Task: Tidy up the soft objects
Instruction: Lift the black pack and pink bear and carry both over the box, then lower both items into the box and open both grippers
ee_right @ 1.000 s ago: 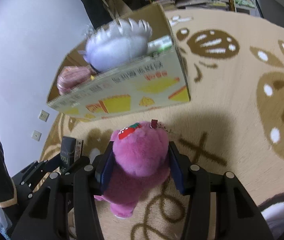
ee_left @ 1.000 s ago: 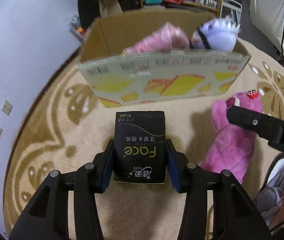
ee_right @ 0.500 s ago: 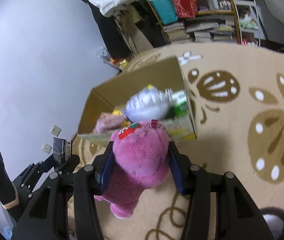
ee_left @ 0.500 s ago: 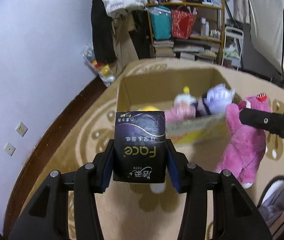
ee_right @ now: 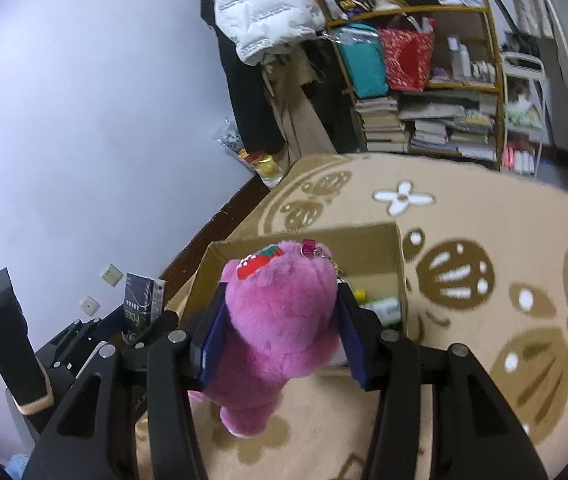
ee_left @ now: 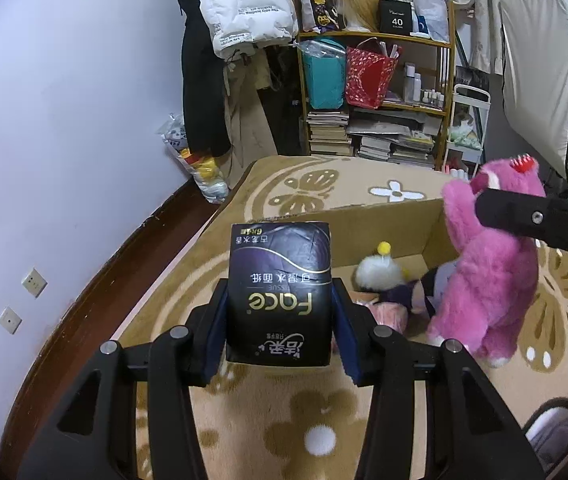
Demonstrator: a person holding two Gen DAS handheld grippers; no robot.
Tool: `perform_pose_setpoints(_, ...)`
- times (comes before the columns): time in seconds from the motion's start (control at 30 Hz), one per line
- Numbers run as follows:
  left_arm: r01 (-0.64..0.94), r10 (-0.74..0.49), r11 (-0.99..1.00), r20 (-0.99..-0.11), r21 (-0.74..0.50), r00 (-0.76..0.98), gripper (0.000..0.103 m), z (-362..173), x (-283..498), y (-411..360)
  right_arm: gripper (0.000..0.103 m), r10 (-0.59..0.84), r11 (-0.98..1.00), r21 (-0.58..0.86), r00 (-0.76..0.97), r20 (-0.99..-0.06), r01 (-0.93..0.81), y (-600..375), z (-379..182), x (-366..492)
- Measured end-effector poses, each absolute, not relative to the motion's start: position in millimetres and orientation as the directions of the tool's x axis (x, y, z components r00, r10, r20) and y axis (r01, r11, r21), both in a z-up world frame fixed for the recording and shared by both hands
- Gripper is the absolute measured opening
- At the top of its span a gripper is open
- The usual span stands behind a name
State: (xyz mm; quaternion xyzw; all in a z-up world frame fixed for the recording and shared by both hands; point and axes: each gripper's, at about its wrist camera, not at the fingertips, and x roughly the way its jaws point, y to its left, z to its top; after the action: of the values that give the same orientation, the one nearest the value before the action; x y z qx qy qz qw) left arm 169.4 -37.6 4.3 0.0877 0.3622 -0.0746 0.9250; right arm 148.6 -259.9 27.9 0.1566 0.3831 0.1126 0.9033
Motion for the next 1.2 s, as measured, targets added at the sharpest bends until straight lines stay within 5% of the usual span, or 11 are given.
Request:
perform_pose_setpoints(0.3, 0.232, -0.075, 0.962, -0.676, 0.144, 0.733, 0.046, 3.1, 203.9, -55.2, 0.054, 0.289, 0.949, 0.296, 0.675, -0.679, -0.110, -246.0, 14.4, 191.7)
perform_pose_setpoints(1.0, 0.218, -0.085, 0.972, -0.737, 0.086, 0.671, 0.047, -37.3, 234.6, -41.5, 0.060, 0.381, 0.901, 0.432, 0.562, -0.734, -0.046, -252.3, -46.1, 229.3)
perform_pose_setpoints(1.2, 0.192, -0.052, 0.975, -0.718, 0.115, 0.694, 0.069, -33.1, 231.1, -39.2, 0.069, 0.350, 0.923, 0.381, 0.537, -0.767, -0.058, -250.1, -44.5, 229.7)
